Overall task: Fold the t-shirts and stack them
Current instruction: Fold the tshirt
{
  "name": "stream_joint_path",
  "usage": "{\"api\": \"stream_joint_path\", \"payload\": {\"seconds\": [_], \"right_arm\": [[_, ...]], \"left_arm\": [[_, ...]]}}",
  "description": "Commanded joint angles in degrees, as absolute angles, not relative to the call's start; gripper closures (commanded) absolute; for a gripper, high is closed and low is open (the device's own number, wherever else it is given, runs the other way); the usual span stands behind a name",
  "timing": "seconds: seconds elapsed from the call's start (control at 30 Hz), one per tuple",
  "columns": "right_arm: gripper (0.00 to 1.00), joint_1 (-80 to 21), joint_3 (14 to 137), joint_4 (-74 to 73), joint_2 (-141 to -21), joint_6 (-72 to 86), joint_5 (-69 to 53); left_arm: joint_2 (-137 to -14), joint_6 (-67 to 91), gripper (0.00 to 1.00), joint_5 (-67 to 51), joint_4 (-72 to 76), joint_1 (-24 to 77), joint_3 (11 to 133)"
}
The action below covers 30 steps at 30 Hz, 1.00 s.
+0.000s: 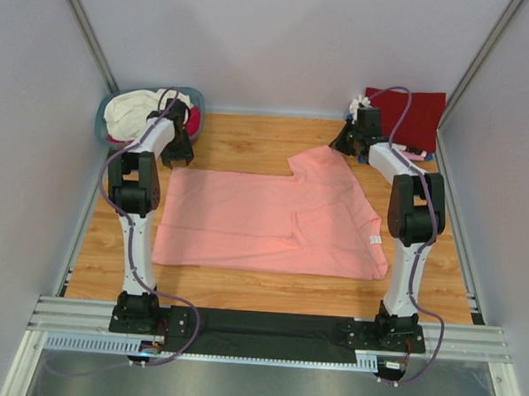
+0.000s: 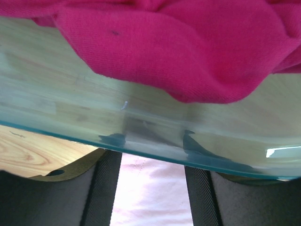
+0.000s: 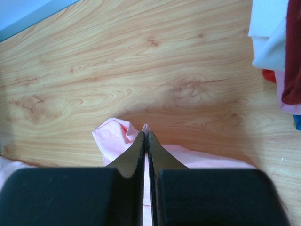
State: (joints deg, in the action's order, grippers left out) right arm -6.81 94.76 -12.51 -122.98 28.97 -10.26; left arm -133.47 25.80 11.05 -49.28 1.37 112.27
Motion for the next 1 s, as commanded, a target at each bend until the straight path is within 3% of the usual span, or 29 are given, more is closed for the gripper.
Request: {"api": "stream_joint_path", "payload": {"seconds": [0.0, 0.2, 0.47, 0.97], "right_arm": [[1.00, -6.07, 96.77, -10.28, -123.92, 29.79, -11.25], [1.00, -5.98, 97.03, -10.55, -124.28, 29.88, -11.60], [1.00, -5.98, 97.64, -10.90, -124.54, 29.71, -12.30], [1.00, -5.98, 93.97, -13.97, -113.75, 29.53, -16.61]], "left_arm": [[-134.21, 28.03, 0.41, 10.81, -51.76, 0.62, 112.42], [-131.31, 29.97, 0.51, 10.72, -49.83, 0.62, 107.41], [-132.27, 29.45, 1.00, 10.90, -50.88, 0.62, 109.16], [-126.31, 28.48, 1.00, 14.68, -57.31, 3.25, 110.49]]}}
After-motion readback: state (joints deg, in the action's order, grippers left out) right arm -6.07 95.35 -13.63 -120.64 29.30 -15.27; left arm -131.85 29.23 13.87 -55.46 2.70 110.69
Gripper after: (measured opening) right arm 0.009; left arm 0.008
